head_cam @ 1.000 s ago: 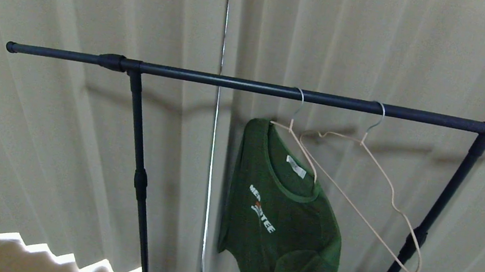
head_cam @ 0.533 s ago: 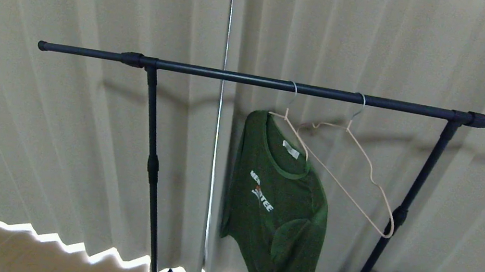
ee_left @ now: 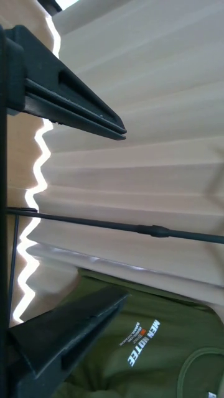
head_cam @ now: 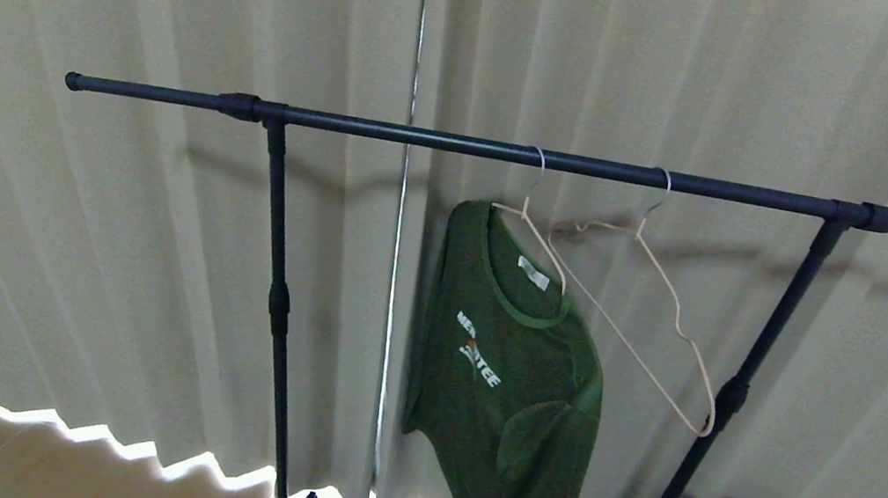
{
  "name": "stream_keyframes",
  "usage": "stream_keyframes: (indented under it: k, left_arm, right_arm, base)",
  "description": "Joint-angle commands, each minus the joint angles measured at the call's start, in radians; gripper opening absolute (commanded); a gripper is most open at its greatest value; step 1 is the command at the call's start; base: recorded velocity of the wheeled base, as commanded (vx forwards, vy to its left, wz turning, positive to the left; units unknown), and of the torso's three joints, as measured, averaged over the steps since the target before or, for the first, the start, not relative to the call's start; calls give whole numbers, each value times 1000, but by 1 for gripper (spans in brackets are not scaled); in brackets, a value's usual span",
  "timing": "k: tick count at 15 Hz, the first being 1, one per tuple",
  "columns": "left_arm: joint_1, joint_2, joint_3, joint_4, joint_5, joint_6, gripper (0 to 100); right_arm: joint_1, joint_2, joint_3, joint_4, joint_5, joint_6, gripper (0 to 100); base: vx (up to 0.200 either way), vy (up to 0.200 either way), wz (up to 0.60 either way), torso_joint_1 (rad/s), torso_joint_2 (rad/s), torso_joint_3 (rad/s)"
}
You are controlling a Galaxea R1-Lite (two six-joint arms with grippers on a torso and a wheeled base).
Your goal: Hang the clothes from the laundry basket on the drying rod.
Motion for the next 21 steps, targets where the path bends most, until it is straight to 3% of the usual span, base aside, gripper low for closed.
stream_keyframes:
  k: [1, 3, 14, 21]
  left_arm:
    - [0, 0, 0, -1, 1, 0, 100]
    - [0, 0, 0, -1, 1, 0, 100]
    - [0, -2, 0, -1, 1, 0, 100]
    - [0, 0, 0, -1, 1, 0, 100]
  right_arm:
    - [0, -1, 0, 1, 31, -10, 100]
    - [0, -1, 0, 10, 44, -15, 100]
    - [0, -1, 0, 9, 47, -15, 100]
    - [0, -1, 0, 7, 47, -13, 100]
  base:
    - [0, 0, 0, 0, 0, 0]
    - [0, 0, 0, 0, 0, 0]
    - [0, 0, 600, 1, 1, 0]
    - [0, 0, 0, 0, 0, 0]
